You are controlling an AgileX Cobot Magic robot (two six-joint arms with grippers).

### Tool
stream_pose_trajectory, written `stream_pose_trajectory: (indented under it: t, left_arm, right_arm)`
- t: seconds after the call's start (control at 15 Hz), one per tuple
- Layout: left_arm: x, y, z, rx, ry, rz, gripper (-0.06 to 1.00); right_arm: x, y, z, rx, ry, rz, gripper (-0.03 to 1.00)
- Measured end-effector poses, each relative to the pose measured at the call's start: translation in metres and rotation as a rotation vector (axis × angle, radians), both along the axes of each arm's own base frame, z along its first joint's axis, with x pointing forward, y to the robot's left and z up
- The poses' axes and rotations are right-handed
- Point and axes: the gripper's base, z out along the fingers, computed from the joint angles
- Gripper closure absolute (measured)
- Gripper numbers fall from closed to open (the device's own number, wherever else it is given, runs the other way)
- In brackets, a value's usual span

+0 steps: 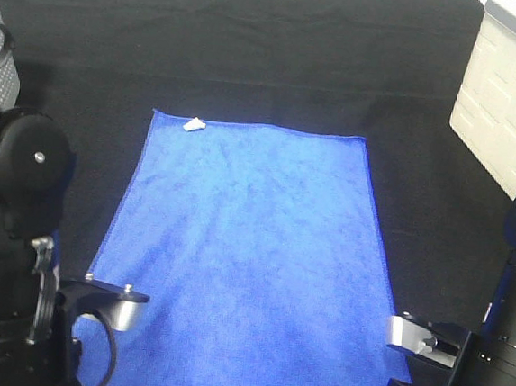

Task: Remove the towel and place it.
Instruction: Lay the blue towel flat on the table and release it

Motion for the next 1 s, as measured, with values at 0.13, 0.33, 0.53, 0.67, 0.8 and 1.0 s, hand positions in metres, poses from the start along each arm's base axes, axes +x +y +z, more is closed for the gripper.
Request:
stream_pose_trajectory:
  t: [0.13, 0.33, 0.53, 0.67, 0.8, 1.0]
  left_arm:
    - [-0.007, -0.009, 0.000, -0.016, -0.012, -0.021, 0.65]
    - [-0.015, -0.017, 0.000, -0.008, -0.004, -0.014, 0.40]
    - [-0.015, -0.017, 0.006, -0.010, -0.020, 0.008, 0.32]
    - [-0.011, -0.021, 0.013, -0.028, -0.044, 0.020, 0.31]
    - [-0.004, -0.029, 0.022, -0.061, -0.074, 0.018, 0.31]
    - [0.010, -0.040, 0.038, -0.093, -0.127, -0.003, 0.31]
  right_arm:
    - [0.000, 0.000, 0.000, 0.000, 0.000, 0.000, 0.72]
    - [0.000, 0.000, 0.000, -0.001, -0.003, -0.001, 0.47]
    - [0.000, 0.000, 0.000, -0.001, -0.003, -0.001, 0.36]
    - [-0.001, 0.000, 0.001, 0.002, 0.008, 0.002, 0.35]
    - [-0.002, 0.000, 0.002, 0.009, 0.028, 0.008, 0.34]
    - [-0.002, 0.000, 0.016, 0.045, -0.020, 0.027, 0.34]
